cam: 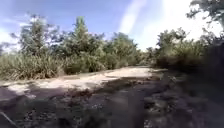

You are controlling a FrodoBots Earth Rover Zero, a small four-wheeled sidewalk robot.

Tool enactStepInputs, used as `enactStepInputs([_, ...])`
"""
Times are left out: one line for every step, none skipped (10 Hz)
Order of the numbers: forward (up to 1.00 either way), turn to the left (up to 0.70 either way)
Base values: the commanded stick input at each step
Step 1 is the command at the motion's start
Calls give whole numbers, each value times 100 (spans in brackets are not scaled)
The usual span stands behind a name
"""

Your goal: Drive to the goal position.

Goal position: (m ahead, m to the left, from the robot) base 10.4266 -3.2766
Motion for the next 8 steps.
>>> enactStepInputs([85, 0])
enactStepInputs([85, 0])
enactStepInputs([85, 0])
enactStepInputs([85, 0])
enactStepInputs([85, 0])
enactStepInputs([85, 0])
enactStepInputs([85, -3])
enactStepInputs([85, -14])
